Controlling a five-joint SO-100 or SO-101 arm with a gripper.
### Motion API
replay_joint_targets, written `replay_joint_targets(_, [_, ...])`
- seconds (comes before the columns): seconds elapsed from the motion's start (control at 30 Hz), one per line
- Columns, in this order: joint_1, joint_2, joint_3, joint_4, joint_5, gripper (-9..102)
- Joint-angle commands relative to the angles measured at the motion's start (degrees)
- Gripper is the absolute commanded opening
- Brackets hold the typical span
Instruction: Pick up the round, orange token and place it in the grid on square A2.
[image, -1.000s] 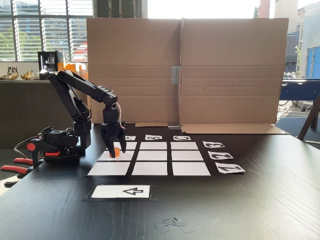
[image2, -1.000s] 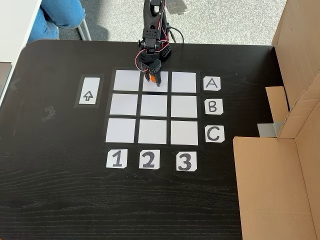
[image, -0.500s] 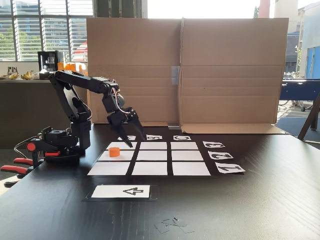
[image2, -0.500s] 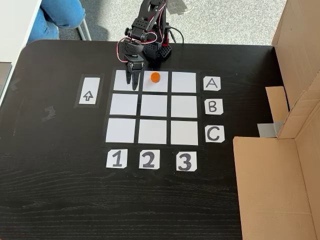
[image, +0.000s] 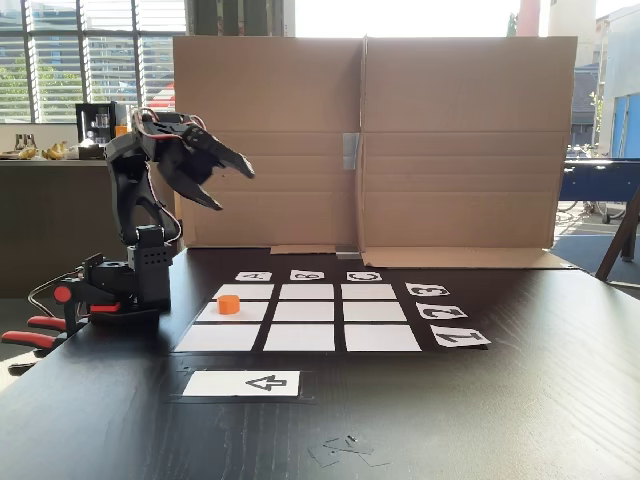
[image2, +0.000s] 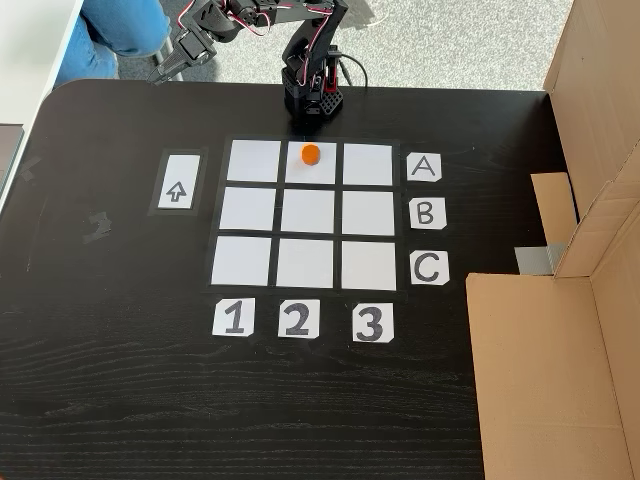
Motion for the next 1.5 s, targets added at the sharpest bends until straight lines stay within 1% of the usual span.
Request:
replay_joint_targets(0.0, [6.2,2.9,-2.6,-2.5,2.5,23])
replay_joint_targets(0.17, [15.9,5.0,-2.0,-2.6,5.6,23])
replay_joint_targets(0.23, [20.2,5.4,-1.9,-2.6,7.1,20])
replay_joint_targets(0.4, [29.4,7.6,0.3,-2.7,9.8,10])
replay_joint_targets(0.5, [32.3,10.7,4.7,-3.0,11.9,0])
replay_joint_targets(0.77, [34.6,26.0,25.1,-3.7,16.6,0])
replay_joint_targets(1.07, [33.9,46.9,47.3,-4.3,17.9,0])
replay_joint_targets(1.3, [35.2,58.1,59.9,-4.7,17.9,0])
replay_joint_targets(1.47, [36.5,62.4,65.4,-4.4,17.9,0])
